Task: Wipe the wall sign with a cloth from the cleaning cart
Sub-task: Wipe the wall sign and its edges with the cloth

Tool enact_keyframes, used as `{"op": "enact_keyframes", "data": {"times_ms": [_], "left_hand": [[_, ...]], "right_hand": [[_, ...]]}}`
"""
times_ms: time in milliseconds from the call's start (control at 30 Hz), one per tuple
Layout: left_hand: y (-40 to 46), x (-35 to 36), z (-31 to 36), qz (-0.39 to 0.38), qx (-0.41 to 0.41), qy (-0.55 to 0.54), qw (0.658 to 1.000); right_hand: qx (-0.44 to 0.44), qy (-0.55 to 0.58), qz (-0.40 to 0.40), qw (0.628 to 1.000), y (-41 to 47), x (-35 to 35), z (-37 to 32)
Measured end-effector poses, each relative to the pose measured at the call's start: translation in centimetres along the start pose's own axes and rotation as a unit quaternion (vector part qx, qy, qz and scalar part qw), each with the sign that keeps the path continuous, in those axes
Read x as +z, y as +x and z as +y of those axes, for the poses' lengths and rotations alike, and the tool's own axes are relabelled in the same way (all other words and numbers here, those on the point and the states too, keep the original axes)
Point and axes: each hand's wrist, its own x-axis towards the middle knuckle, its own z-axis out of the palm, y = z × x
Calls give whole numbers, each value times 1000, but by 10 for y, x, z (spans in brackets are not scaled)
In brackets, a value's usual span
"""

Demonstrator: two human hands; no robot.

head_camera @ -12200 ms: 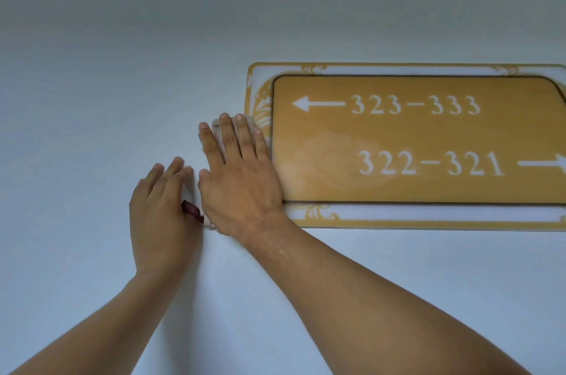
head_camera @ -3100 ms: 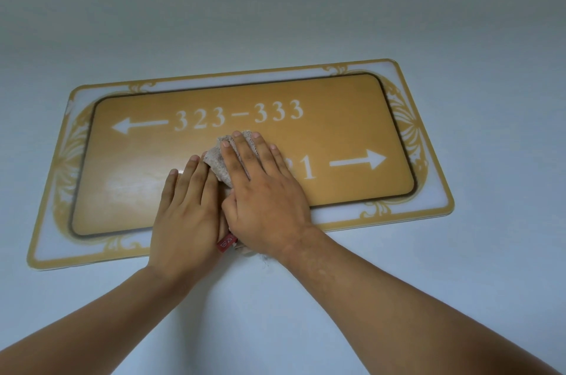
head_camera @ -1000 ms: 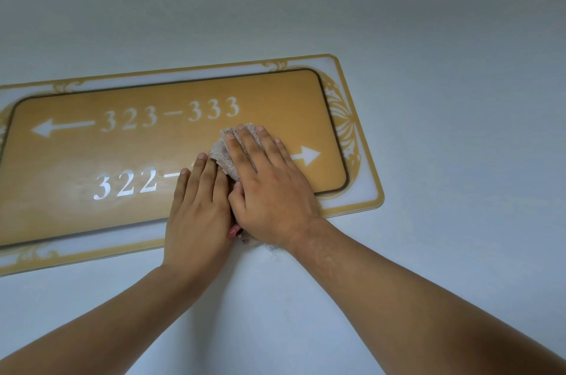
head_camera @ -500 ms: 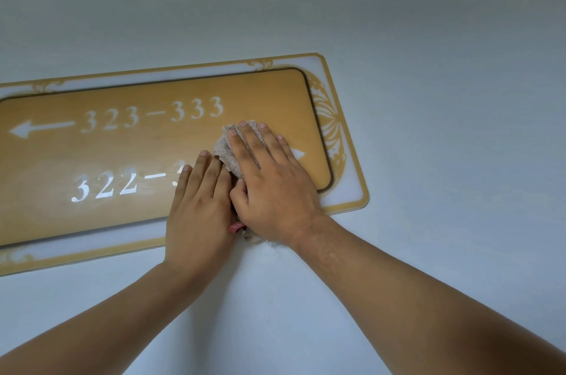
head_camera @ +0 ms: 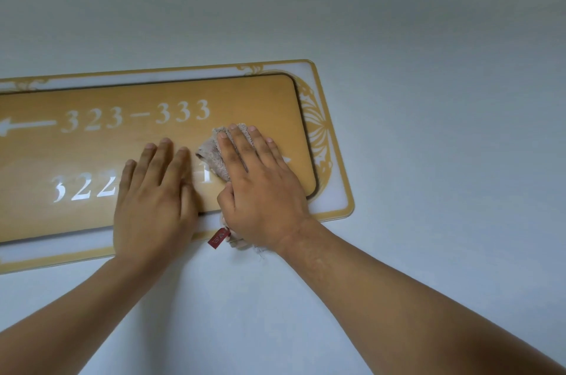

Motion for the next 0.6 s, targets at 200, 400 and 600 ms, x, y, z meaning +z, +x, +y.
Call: {"op": "enact_keyframes", "data": {"times_ms": [200,400,600], "left_hand": [[0,1,2,7,-1,-3,1000],[-1,2,2,14,-10,5,1000],[-1,4,0,20,-14,5,1000]], "right_hand": [[-2,-7,7,1000,-3,0,6],[-2,-16,-1,1000,-2,0,5],[-3,-32,-12,999,-1,-2,3]]}}
